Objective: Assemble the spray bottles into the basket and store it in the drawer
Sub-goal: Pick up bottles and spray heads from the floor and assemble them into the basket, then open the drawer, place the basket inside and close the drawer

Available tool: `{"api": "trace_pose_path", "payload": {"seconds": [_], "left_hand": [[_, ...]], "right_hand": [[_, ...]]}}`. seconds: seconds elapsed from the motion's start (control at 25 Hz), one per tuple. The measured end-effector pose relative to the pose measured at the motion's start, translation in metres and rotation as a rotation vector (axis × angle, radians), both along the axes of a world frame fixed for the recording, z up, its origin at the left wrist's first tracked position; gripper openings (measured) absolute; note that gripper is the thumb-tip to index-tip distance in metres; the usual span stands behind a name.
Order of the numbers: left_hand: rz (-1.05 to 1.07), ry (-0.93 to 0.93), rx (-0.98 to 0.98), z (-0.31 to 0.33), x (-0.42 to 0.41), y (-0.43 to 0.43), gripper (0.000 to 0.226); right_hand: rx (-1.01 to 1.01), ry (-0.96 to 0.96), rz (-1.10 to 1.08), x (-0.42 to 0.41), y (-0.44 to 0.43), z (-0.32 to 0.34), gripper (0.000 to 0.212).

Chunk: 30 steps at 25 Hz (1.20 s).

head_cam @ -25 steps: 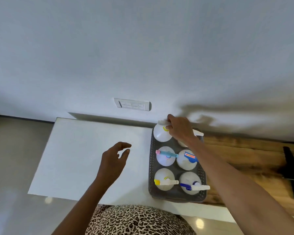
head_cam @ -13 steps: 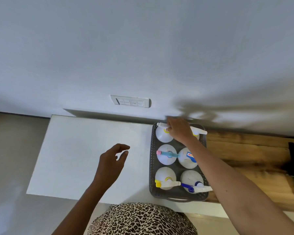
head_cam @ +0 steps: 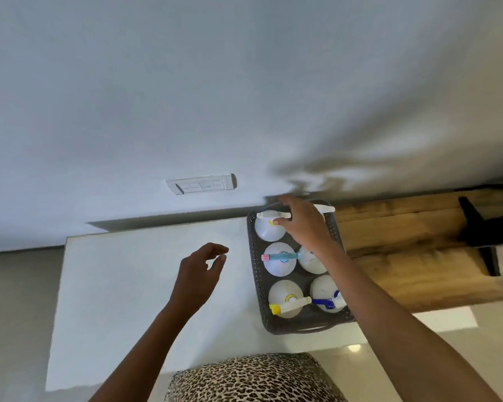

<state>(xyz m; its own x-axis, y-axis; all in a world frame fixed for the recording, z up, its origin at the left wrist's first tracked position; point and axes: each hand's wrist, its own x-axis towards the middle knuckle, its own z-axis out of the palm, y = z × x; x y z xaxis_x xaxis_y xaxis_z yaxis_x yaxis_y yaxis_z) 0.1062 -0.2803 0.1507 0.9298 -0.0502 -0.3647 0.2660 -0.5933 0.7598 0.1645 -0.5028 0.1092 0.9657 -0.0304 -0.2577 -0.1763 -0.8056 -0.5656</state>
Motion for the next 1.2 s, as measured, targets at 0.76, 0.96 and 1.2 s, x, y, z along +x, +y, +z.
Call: {"api": "trace_pose_path", "payload": {"seconds": [0.76, 0.96, 1.2], "left_hand": [[-0.628, 0.341, 0.186, -0.126, 0.175, -0.131, 0.029], [-0.655, 0.341, 0.197, -0.164, 0.192, -0.158, 0.022], [-0.871, 0.177, 0.363, -0.187, 0.190, -0.165, 0.029]], "right_hand": [[0.612, 0.146, -1.612, -0.219, 0.028, -0.091, 0.068], [0.831, 0.188, -1.712, -0.207, 0.026, -0.139, 0.056], [1.053, 0.099, -1.835, -0.201, 0.015, -0.173, 0.047]]}}
